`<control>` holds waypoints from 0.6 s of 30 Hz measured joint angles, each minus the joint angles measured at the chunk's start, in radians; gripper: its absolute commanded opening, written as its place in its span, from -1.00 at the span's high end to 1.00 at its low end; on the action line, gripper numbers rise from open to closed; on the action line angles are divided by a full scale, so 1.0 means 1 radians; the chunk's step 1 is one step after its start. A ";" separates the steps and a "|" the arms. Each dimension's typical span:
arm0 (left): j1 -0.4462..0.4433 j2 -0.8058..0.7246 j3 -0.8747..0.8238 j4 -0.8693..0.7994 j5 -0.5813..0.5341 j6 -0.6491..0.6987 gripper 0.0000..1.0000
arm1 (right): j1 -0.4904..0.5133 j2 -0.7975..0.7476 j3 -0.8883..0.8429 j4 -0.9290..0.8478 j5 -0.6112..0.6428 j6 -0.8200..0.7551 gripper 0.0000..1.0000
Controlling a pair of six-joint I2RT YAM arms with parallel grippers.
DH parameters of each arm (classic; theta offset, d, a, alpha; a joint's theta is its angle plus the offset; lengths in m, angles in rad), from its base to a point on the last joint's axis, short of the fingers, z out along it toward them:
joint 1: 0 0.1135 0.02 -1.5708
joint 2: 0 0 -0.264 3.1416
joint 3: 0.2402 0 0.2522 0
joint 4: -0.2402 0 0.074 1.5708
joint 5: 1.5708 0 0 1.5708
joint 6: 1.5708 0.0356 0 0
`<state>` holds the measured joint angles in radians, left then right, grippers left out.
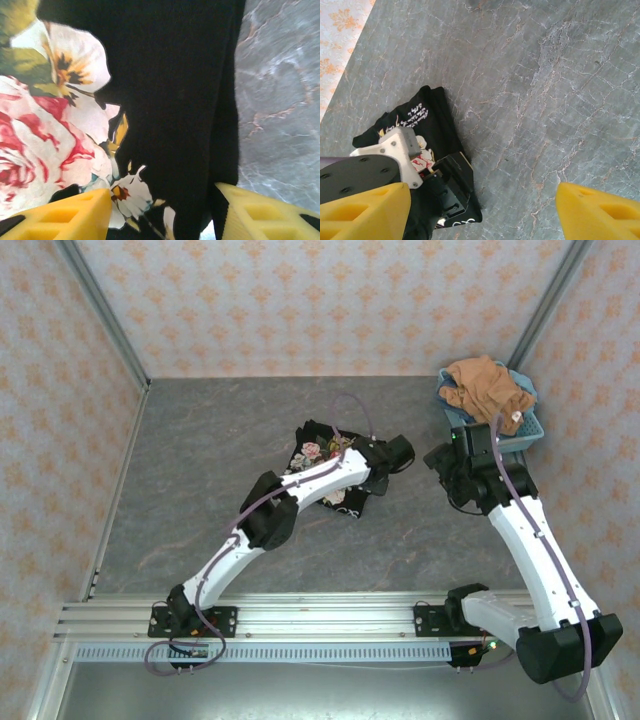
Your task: Fold and stack the t-shirts
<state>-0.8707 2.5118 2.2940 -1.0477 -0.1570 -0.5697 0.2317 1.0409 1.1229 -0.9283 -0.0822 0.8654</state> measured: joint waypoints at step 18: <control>0.304 -0.004 -0.045 -0.014 0.019 -0.007 0.53 | -0.004 -0.033 -0.055 -0.008 -0.011 0.018 -0.48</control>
<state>-0.5667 2.5076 2.2490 -1.0615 -0.1375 -0.5770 0.2279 1.0077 1.0676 -0.9363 -0.0937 0.8837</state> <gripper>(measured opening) 0.241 0.742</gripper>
